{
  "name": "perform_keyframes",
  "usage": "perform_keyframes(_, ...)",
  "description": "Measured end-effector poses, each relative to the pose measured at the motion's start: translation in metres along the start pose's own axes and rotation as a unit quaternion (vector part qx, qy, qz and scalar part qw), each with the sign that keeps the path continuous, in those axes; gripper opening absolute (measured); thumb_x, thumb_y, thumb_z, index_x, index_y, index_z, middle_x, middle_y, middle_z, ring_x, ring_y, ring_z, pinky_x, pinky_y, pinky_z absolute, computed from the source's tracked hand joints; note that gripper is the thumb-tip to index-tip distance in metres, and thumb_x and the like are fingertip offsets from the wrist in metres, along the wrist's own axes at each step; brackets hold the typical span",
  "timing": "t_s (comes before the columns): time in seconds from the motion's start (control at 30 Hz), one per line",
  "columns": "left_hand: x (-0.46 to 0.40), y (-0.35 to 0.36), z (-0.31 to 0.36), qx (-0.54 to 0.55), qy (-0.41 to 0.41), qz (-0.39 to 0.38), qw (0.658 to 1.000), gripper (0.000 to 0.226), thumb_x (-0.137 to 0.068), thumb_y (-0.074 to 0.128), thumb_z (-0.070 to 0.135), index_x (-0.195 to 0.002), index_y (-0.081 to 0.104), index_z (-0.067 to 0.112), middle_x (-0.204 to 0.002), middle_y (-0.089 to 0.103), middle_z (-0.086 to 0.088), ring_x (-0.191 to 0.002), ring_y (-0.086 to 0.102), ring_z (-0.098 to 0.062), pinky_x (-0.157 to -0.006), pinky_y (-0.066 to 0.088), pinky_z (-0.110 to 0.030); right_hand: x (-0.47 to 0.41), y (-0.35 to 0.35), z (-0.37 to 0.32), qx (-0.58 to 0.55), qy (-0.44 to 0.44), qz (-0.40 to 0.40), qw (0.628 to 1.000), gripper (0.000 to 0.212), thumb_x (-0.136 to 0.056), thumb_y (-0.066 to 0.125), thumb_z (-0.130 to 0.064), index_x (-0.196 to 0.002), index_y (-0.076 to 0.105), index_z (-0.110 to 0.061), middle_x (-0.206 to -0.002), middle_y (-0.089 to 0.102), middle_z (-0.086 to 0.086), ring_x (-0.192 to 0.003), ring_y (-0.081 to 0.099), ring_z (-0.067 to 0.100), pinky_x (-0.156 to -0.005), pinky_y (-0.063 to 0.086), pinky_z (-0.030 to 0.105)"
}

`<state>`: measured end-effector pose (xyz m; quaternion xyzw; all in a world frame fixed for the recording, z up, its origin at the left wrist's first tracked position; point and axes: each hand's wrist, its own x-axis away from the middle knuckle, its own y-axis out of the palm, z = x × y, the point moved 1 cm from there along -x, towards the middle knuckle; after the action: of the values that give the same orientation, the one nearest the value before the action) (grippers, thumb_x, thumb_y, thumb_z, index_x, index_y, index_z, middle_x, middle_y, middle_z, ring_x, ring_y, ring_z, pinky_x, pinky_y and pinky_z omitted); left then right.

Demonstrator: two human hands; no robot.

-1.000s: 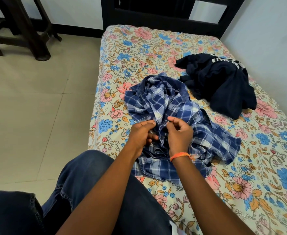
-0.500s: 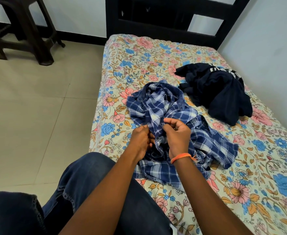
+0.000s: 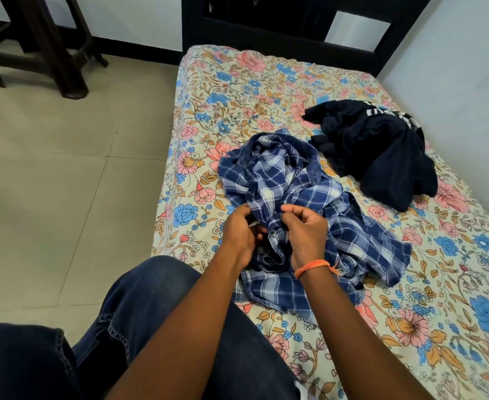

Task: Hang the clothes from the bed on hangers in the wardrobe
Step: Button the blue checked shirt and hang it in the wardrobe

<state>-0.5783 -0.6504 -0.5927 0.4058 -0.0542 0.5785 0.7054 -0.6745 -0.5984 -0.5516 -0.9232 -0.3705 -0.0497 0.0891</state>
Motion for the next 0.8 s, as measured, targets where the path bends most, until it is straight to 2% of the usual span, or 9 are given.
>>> perform_keyframes(0.13, -0.001, -0.002, 0.003, 0.036, -0.014, 0.023, 0.999, 0.037, -0.1, 0.05, 0.036, -0.121, 0.06, 0.008, -0.092, 0.061, -0.006, -0.051, 0.052, -0.008, -0.047, 0.039, -0.023, 0.001, -0.001, -0.002, -0.015, -0.002, 0.002, 1.0, 0.021, -0.086, 0.063, 0.005, -0.087, 0.074, -0.013, -0.08, 0.072, -0.001, -0.069, 0.063, 0.005, -0.061, 0.051, 0.012)
perform_keyframes(0.3, 0.006, -0.003, 0.005, 0.014, 0.024, 0.035, 0.999, 0.018, -0.088, 0.072, 0.024, -0.099, 0.065, 0.011, -0.077, 0.063, 0.001, -0.05, 0.054, -0.007, -0.048, 0.044, -0.021, 0.0, -0.003, -0.003, -0.014, -0.008, 0.01, 1.0, 0.014, -0.083, 0.069, 0.001, -0.085, 0.074, -0.012, -0.081, 0.073, 0.002, -0.075, 0.067, 0.011, -0.065, 0.053, 0.017)
perform_keyframes(0.37, 0.009, -0.004, 0.007, -0.006, 0.058, 0.054, 0.997, 0.016, -0.083, 0.077, 0.02, -0.091, 0.068, 0.01, -0.072, 0.067, 0.001, -0.048, 0.055, -0.007, -0.047, 0.045, -0.021, 0.001, -0.004, -0.004, 0.034, -0.053, 0.016, 0.998, 0.009, -0.081, 0.075, -0.005, -0.085, 0.074, -0.013, -0.082, 0.073, 0.002, -0.076, 0.069, 0.012, -0.068, 0.055, 0.02)
perform_keyframes(0.43, 0.013, -0.004, 0.008, -0.049, 0.111, 0.082, 0.989, 0.014, -0.081, 0.08, 0.019, -0.084, 0.069, 0.011, -0.068, 0.069, 0.002, -0.047, 0.056, -0.006, -0.047, 0.047, -0.02, 0.004, -0.004, -0.006, 0.108, -0.131, 0.018, 0.985, 0.011, -0.081, 0.076, -0.008, -0.086, 0.073, -0.017, -0.081, 0.071, -0.003, -0.072, 0.065, 0.004, -0.068, 0.052, 0.019)
perform_keyframes(0.5, 0.017, -0.004, 0.009, -0.146, 0.195, 0.109, 0.964, 0.01, -0.082, 0.079, 0.019, -0.081, 0.071, 0.012, -0.068, 0.071, 0.002, -0.051, 0.06, -0.008, -0.05, 0.05, -0.024, 0.01, -0.004, -0.01, 0.152, -0.207, 0.0, 0.967, 0.013, -0.08, 0.079, -0.012, -0.089, 0.072, -0.02, -0.085, 0.068, -0.005, -0.074, 0.062, 0.001, -0.068, 0.048, 0.013)
perform_keyframes(0.57, 0.021, -0.002, 0.008, -0.244, 0.268, 0.096, 0.927, 0.005, -0.083, 0.074, 0.012, -0.079, 0.073, 0.015, -0.073, 0.073, 0.003, -0.064, 0.067, -0.011, -0.06, 0.055, -0.029, 0.015, -0.003, -0.011, 0.184, -0.257, -0.035, 0.948, 0.021, -0.076, 0.084, -0.02, -0.093, 0.073, -0.019, -0.092, 0.066, -0.007, -0.082, 0.061, 0.0, -0.073, 0.047, 0.01)
perform_keyframes(0.6, 0.025, -0.001, 0.007, -0.264, 0.282, 0.085, 0.919, 0.011, -0.083, 0.07, 0.007, -0.078, 0.074, 0.016, -0.076, 0.073, 0.004, -0.07, 0.069, -0.011, -0.065, 0.057, -0.029, 0.017, -0.002, -0.011, 0.201, -0.272, -0.05, 0.94, 0.026, -0.073, 0.086, -0.023, -0.094, 0.073, -0.019, -0.094, 0.065, -0.008, -0.085, 0.06, -0.001, -0.076, 0.046, 0.009)
perform_keyframes(0.67, 0.027, -0.002, 0.004, -0.249, 0.272, 0.061, 0.927, 0.018, -0.083, 0.066, 0.002, -0.079, 0.074, 0.017, -0.079, 0.074, 0.005, -0.077, 0.07, -0.013, -0.069, 0.058, -0.031, 0.02, -0.004, -0.009, 0.217, -0.285, -0.065, 0.931, 0.029, -0.07, 0.088, -0.024, -0.094, 0.072, -0.02, -0.095, 0.064, -0.008, -0.088, 0.059, -0.002, -0.078, 0.044, 0.007)
perform_keyframes(0.8, 0.032, -0.002, 0.009, -0.153, 0.22, -0.016, 0.963, 0.004, -0.09, 0.068, 0.011, -0.089, 0.072, 0.012, -0.08, 0.072, 0.0, -0.076, 0.067, -0.013, -0.069, 0.055, -0.028, 0.015, -0.016, -0.005, 0.229, -0.269, -0.057, 0.934, 0.025, -0.071, 0.087, -0.017, -0.088, 0.07, -0.022, -0.09, 0.066, -0.008, -0.082, 0.06, -0.001, -0.074, 0.046, 0.011)
